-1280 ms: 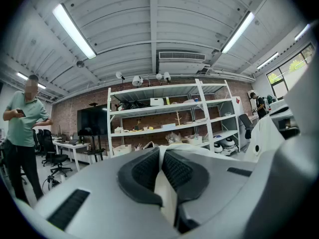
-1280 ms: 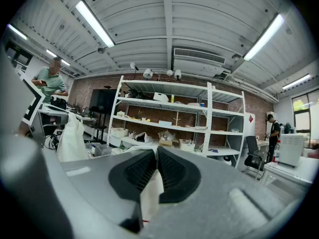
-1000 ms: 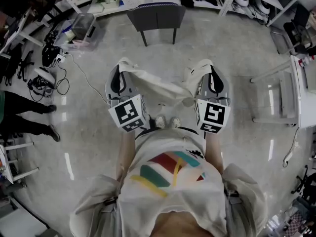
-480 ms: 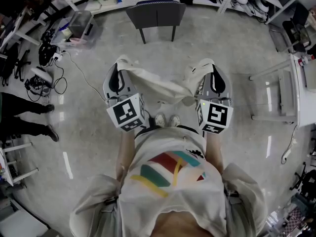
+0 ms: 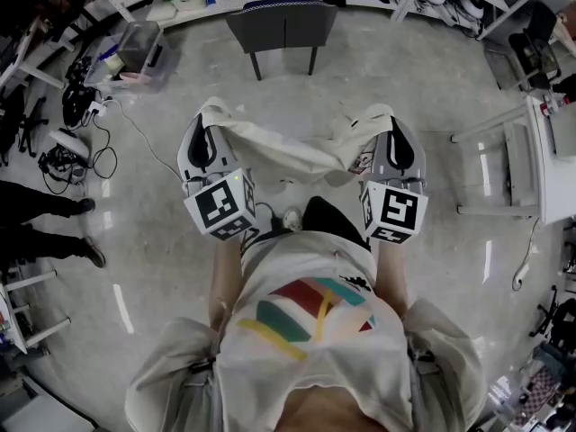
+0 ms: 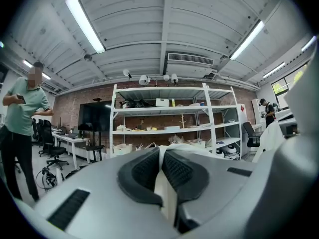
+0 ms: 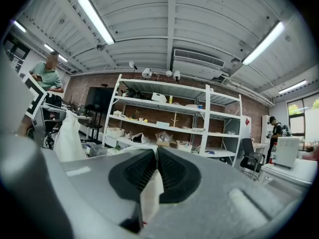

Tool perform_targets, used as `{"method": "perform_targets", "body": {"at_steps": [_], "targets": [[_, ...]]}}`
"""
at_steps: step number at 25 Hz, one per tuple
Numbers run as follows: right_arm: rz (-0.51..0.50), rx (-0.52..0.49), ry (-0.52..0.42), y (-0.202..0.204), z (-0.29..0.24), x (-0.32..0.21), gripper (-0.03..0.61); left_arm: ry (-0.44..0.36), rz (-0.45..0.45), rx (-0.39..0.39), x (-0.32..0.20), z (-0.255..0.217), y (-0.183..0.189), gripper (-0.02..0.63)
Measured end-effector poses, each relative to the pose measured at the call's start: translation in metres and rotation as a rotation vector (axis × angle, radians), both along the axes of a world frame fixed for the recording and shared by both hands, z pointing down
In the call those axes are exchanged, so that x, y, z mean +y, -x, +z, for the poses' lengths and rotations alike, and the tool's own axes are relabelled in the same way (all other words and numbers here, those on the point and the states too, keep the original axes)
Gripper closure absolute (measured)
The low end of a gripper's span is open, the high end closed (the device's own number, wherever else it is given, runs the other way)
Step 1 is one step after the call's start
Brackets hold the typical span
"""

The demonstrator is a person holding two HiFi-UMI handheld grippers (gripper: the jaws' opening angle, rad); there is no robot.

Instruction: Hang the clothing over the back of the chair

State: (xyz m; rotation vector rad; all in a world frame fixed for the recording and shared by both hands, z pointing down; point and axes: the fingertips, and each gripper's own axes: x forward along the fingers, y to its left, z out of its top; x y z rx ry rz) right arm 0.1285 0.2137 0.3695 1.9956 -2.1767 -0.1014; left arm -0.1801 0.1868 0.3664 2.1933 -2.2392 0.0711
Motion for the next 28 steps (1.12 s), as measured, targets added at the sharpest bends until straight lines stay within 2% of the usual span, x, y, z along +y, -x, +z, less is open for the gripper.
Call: {"method": "perform_targets", "body": {"at_steps": [6, 11, 17, 28], "targets": [[0.019, -0.005, 0.01, -0.008, 0.003, -0.017, 0.569, 0.003, 0.005, -0.006, -0.024, 0.0, -0.002, 0.598], [-0.003, -0.032, -0.018, -0.008, -0.004, -0.054, 0.569, -0.006, -0.004, -0.01, -0.058, 0.001, -0.006, 0.598], [-0.008, -0.033, -0.043, -0.015, -0.013, -0.126, 0.569, -0.002, -0.035, -0.023, -0.115, 0.0, -0.001, 0.598], [-0.036, -0.013, -0.042, -0.032, -0.027, -0.279, 0.569, -0.014, -0.081, -0.037, -0.252, -0.022, -0.011, 0.598]]}}
